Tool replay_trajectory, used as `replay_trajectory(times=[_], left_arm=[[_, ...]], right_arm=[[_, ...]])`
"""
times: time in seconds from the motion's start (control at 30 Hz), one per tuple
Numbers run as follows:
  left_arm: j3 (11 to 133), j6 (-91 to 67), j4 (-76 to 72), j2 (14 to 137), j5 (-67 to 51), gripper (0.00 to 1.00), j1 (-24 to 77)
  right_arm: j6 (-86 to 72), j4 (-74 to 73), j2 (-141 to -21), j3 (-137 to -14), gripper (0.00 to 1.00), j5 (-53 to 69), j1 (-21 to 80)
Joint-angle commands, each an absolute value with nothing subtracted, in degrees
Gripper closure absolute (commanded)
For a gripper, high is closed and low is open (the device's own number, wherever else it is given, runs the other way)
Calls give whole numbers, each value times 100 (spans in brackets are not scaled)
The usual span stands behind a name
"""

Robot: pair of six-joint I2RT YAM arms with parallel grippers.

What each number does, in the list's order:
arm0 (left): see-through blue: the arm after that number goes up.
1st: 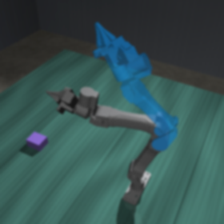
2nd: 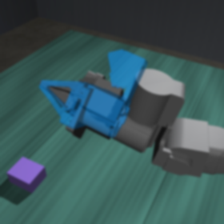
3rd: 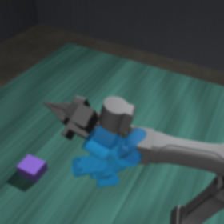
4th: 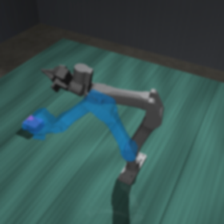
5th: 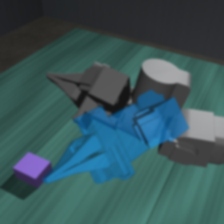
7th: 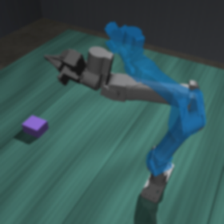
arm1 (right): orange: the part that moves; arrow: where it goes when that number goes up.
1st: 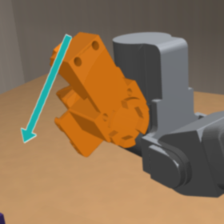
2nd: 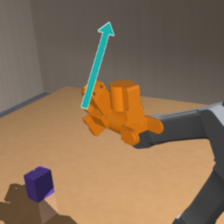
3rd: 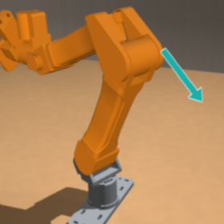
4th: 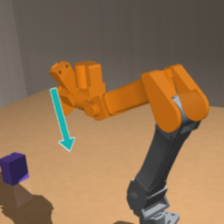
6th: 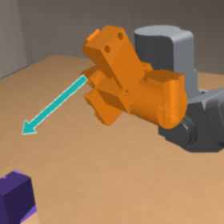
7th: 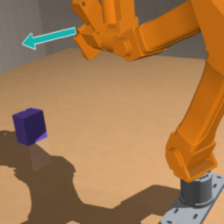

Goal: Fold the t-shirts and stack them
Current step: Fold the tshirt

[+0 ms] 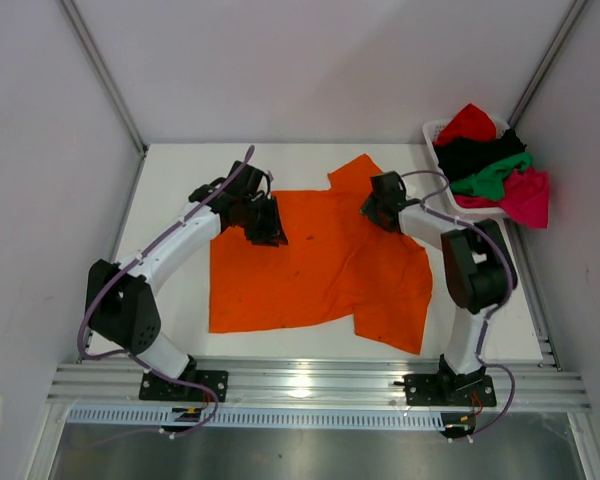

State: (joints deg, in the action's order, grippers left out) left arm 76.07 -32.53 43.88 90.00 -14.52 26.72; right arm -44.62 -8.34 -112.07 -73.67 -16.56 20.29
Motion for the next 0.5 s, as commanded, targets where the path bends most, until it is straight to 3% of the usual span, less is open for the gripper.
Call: replay_trajectory(times=[0.0, 0.23, 0.47], left_arm=[[7690, -3243, 4324, 8780, -1397, 68, 2654], [7515, -3331, 4096, 8895, -1722, 68, 2654], [7532, -3340, 4061, 8816, -1784, 68, 2654]], right_arm=[[-4649, -615, -9682, -6840, 38, -2082, 2302], [-5202, -1423, -8045, -5600, 38, -2513, 2715], [-5800, -2048, -7251, -4729, 38, -2619, 2935]])
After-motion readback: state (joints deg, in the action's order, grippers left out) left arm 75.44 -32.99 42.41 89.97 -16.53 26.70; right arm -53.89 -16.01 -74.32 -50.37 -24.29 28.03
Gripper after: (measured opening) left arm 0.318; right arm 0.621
